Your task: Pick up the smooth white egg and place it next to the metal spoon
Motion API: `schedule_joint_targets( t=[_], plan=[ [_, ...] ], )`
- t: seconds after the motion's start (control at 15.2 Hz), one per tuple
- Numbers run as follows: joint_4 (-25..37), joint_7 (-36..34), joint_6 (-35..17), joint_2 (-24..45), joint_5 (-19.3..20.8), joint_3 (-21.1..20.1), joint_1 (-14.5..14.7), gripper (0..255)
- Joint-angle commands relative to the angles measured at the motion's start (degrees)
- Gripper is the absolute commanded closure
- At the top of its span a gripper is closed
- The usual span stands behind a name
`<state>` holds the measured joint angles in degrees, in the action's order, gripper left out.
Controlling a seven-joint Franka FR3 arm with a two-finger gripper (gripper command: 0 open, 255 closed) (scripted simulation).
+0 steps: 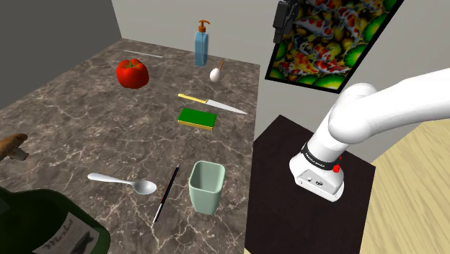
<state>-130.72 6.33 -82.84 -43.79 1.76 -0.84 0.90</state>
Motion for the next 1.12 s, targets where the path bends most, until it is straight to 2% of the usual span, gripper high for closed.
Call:
schedule_joint_targets(
  t=[0.0,0.53,1.06],
  plan=[
    [0.0,0.0,0.0,0.0,0.0,0.0,0.0,0],
    [4.9,5.6,-8.5,17.5,-0.5,4.6,-0.2,0],
    [14.7,11.6,-13.3,36.5,-3.4,7.8,-0.3,0]
  ],
)
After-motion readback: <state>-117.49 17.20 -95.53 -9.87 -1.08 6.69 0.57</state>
